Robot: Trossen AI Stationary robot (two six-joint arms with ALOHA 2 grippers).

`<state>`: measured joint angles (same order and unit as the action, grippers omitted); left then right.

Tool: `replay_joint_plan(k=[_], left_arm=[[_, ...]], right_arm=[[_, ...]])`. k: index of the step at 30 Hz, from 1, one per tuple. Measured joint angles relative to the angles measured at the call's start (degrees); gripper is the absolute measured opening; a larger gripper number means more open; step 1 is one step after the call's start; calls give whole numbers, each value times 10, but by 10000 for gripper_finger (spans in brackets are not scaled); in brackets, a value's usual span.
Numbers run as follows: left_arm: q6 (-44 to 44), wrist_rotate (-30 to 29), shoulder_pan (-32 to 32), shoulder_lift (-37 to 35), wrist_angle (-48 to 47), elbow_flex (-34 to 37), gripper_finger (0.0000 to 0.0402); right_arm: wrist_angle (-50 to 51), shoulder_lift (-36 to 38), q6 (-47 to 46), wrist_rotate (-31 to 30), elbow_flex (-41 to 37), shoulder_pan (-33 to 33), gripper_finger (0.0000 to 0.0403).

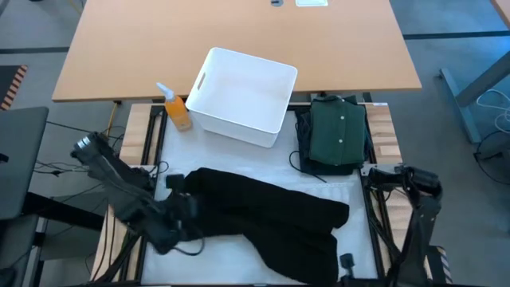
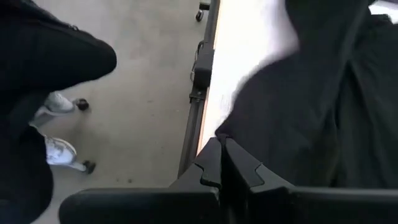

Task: Fold laundry
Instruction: Fold the black shirt

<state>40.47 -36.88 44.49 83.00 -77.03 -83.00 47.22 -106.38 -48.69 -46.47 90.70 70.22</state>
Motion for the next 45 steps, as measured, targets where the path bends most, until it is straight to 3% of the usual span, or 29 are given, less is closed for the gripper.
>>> replay_joint_plan(k=[4,8,11,13,17,21,24,27,33,38,42,45], left_arm=[[30,-25,53,-12,-49,-110,0],[69,50,112,-14,-37,-168,0],[122,117,153,-14,-4,-174,0],[156,131,179,-13,25,-166,0],[191,112,217,-12,78,-146,0],[169,75,231,-4,83,-143,0],[161,77,228,6,67,-143,0],[162,97,207,14,17,-142,0],[187,55,157,15,-129,-142,0],[135,92,104,4,-120,-84,0],[97,161,49,4,-112,0,0],[65,176,15,4,-87,61,0]], right_arm=[[38,17,-62,-3,0,19,23],[46,30,-98,-2,0,40,23],[35,34,-113,-1,0,61,23],[22,35,-121,2,0,74,23],[3,35,-129,-16,0,91,23],[16,35,-125,-49,0,93,23],[72,36,-167,-54,0,84,22],[177,37,-278,-45,0,66,22],[326,28,-431,91,-1,16,22],[316,15,-408,120,-2,-14,23],[310,-8,-380,152,-2,-52,23],[310,-30,-348,186,-3,-80,23]])
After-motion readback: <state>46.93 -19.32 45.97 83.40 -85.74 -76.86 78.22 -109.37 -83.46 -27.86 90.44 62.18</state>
